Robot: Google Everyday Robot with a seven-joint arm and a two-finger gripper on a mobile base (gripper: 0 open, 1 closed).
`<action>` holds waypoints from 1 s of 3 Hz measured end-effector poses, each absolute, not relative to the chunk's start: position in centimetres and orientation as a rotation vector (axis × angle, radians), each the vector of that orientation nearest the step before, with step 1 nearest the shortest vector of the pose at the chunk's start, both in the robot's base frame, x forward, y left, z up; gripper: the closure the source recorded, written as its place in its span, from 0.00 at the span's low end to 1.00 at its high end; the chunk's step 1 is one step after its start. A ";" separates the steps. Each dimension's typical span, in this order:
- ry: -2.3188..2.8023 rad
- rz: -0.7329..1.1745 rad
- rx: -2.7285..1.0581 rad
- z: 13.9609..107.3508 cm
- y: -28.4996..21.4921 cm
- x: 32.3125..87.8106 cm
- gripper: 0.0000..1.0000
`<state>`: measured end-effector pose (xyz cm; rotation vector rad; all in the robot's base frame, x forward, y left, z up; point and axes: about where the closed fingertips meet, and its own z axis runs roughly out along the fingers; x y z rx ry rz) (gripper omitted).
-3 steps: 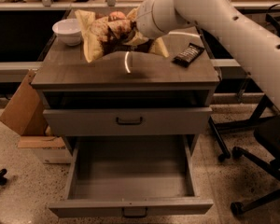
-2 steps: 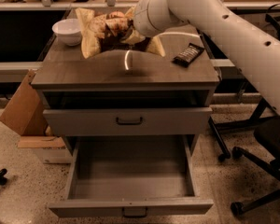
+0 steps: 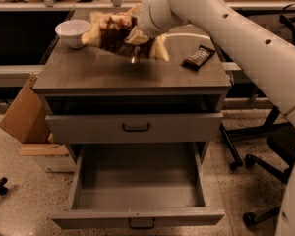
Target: Pick brown chip bag from middle drawer and place on counter
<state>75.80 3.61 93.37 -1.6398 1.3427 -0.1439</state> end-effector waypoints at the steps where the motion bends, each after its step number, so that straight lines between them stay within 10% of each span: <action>1: 1.375 -0.138 -1.628 93.3 4.1 76.7 0.00; 3: 1.349 -0.116 -1.637 95.9 5.4 75.3 0.00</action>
Offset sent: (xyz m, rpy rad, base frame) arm 0.0121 0.0128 0.0121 -0.0073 0.0444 -0.0274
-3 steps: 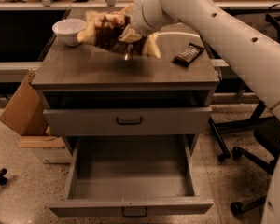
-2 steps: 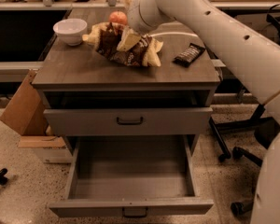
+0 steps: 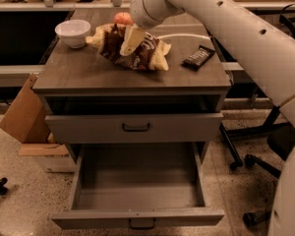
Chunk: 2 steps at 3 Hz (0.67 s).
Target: Pick brown chip bag from middle drawer and place on counter
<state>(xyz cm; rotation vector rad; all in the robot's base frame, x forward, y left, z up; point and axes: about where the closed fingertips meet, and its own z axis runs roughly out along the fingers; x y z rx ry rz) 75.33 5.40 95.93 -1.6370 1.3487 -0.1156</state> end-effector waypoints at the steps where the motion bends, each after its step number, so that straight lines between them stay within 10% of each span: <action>1: 1.324 -0.111 -1.596 98.1 4.1 73.6 0.00; 2: 1.342 -0.094 -1.503 99.1 0.4 72.7 0.00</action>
Offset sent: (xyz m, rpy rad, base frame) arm -0.0337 -0.0812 0.0422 0.1624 -0.0477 -0.0826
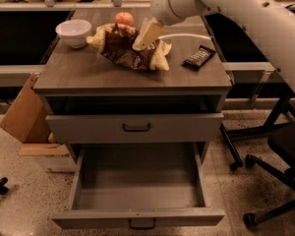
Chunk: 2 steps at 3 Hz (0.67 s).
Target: Pick brown chip bag from middle drawer and place on counter
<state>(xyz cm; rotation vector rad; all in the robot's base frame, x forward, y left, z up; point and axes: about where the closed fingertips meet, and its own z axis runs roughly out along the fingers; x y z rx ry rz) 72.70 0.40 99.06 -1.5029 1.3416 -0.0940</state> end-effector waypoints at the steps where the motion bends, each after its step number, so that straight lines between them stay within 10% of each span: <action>1: 1.359 -0.092 -1.443 99.5 -2.4 72.4 0.00; 2: 1.362 -0.104 -1.410 99.9 -4.8 72.8 0.00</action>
Offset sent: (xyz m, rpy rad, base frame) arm 0.0052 -0.0862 0.0162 0.0820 -0.0405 -0.0933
